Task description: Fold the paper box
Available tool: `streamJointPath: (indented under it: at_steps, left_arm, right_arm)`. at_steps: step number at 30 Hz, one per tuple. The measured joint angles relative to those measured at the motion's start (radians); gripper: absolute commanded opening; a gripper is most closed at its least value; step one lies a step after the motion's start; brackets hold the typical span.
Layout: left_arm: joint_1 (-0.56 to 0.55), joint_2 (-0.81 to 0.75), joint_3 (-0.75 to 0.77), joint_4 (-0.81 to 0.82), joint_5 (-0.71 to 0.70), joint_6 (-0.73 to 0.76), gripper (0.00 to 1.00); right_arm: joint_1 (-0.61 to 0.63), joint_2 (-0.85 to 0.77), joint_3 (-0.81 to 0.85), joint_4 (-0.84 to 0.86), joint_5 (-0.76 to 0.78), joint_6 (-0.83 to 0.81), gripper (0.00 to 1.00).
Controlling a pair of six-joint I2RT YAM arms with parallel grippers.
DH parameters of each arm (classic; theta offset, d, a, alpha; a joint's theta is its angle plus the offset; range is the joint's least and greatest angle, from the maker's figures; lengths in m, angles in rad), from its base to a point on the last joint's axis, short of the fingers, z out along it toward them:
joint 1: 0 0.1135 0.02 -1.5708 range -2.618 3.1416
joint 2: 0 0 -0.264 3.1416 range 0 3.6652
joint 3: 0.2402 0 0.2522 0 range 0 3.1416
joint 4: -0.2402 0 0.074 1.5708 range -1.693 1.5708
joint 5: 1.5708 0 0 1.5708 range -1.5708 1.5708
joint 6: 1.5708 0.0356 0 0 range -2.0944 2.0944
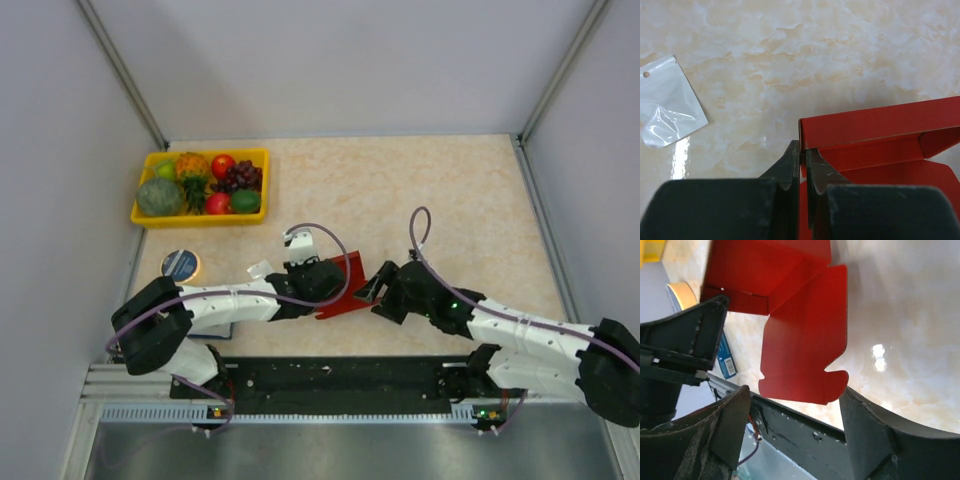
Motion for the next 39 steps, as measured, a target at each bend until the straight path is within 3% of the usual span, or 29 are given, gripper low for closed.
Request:
streamJointPath:
  at_steps: [4, 5, 6, 9, 10, 11, 13, 14, 18, 23, 27, 29, 34, 39]
  left_arm:
    - [0.001, 0.000, 0.024, -0.067, 0.021, -0.080, 0.00]
    - [0.001, 0.000, 0.029, -0.080, 0.027, -0.096, 0.00]
    - [0.001, 0.000, 0.033, -0.092, 0.031, -0.109, 0.00]
    - [0.001, 0.000, 0.045, -0.129, 0.040, -0.149, 0.07]
    - [0.002, 0.000, 0.048, -0.141, 0.040, -0.164, 0.13]
    - [0.003, 0.000, 0.050, -0.152, 0.042, -0.177, 0.27]
    - [0.005, -0.003, 0.051, -0.168, 0.051, -0.197, 0.47]
    - [0.006, -0.009, 0.051, -0.182, 0.066, -0.203, 0.53]
    - [0.006, -0.082, 0.035, -0.185, 0.166, -0.163, 0.98]
    - [0.006, -0.402, -0.043, -0.134, 0.351, -0.034, 0.98]
    - [0.024, -0.719, -0.099, -0.135, 0.447, 0.066, 0.98]
    - [0.089, -0.817, -0.106, -0.167, 0.509, 0.114, 0.98]
    - [0.327, -0.787, -0.158, -0.213, 0.673, 0.195, 0.98]
    - [0.455, -0.562, -0.135, -0.312, 0.712, 0.215, 0.98]
  right_arm:
    - [0.076, 0.130, 0.023, 0.022, 0.050, 0.091, 0.53]
    - [0.084, 0.158, 0.032, 0.018, 0.064, 0.104, 0.41]
    - [0.094, 0.188, 0.045, 0.011, 0.082, 0.122, 0.36]
    - [0.109, 0.240, 0.082, -0.008, 0.123, 0.156, 0.32]
    - [0.115, 0.249, 0.100, -0.024, 0.139, 0.163, 0.31]
    - [0.117, 0.255, 0.121, -0.042, 0.152, 0.164, 0.18]
    - [0.120, 0.259, 0.161, -0.071, 0.176, 0.161, 0.06]
    - [0.120, 0.259, 0.180, -0.087, 0.188, 0.162, 0.04]
    - [0.119, 0.258, 0.263, -0.181, 0.217, 0.113, 0.00]
    - [0.072, 0.257, 0.360, -0.340, 0.200, -0.072, 0.00]
    - [-0.063, 0.255, 0.457, -0.505, 0.122, -0.378, 0.00]
    - [-0.139, 0.260, 0.547, -0.635, 0.087, -0.569, 0.00]
    - [-0.195, 0.353, 0.856, -0.949, 0.139, -0.930, 0.00]
    - [-0.180, 0.457, 1.009, -1.060, 0.160, -1.118, 0.00]
